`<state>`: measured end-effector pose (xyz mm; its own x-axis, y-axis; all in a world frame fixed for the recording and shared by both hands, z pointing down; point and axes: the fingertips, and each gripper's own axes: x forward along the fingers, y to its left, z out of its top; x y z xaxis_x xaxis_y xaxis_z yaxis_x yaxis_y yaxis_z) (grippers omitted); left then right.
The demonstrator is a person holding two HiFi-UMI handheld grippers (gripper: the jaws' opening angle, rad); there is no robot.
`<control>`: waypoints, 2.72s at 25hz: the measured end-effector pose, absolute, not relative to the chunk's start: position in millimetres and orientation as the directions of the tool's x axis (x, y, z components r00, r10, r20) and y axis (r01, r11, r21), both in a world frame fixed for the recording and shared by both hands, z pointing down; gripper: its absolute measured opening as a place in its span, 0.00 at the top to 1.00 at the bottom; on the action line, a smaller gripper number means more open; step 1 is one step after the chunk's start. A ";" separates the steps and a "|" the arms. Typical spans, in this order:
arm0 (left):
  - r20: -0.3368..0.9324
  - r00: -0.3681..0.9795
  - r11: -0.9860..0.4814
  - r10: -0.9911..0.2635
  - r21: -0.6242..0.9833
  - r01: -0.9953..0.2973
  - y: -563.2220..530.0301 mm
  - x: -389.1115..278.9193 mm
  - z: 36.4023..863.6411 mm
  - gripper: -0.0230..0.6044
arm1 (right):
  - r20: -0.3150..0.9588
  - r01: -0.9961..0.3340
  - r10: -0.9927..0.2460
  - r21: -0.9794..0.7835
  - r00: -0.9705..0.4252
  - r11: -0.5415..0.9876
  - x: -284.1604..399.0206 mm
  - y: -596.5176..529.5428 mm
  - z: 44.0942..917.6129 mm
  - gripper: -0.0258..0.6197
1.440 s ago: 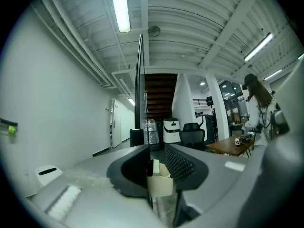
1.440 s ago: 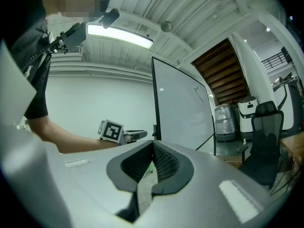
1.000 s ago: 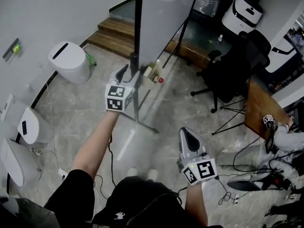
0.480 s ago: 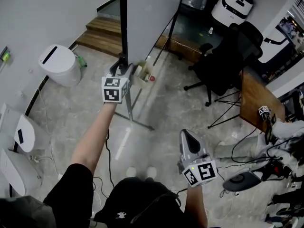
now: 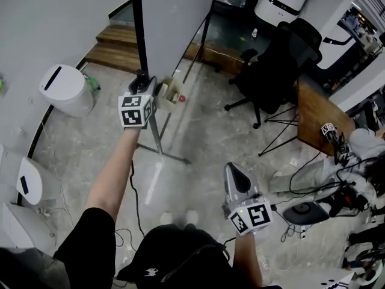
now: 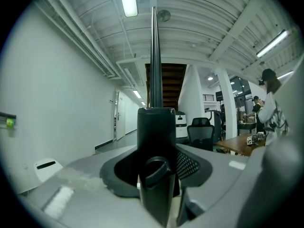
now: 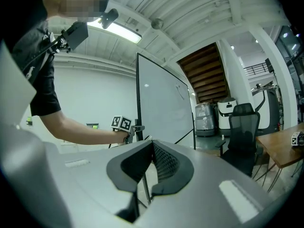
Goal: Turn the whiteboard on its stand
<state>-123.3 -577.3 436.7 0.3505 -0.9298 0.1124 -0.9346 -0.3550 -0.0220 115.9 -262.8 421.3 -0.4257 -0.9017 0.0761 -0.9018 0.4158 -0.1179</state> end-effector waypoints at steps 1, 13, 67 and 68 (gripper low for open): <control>0.114 0.354 -0.359 -0.928 -0.021 -0.933 -577.1 -123.2 436.8 0.66 | 0.075 -0.902 -0.902 -0.118 -0.424 0.414 114.6 -261.8 422.1 0.95; 0.140 0.363 -0.366 -0.921 0.000 -0.930 -570.3 -118.6 442.7 0.67 | 0.071 -0.913 -0.914 -0.114 -0.400 0.391 122.4 -241.8 422.4 0.95; 0.168 0.330 -0.332 -0.929 0.013 -0.943 -399.1 -185.4 443.7 0.67 | 0.012 -0.849 -0.853 -0.110 -0.521 0.517 91.1 -192.8 409.9 0.95; 0.170 0.331 -0.334 -0.928 0.012 -0.943 -397.7 -186.2 443.8 0.67 | 0.011 -0.847 -0.851 -0.109 -0.525 0.521 90.1 -192.9 409.6 0.95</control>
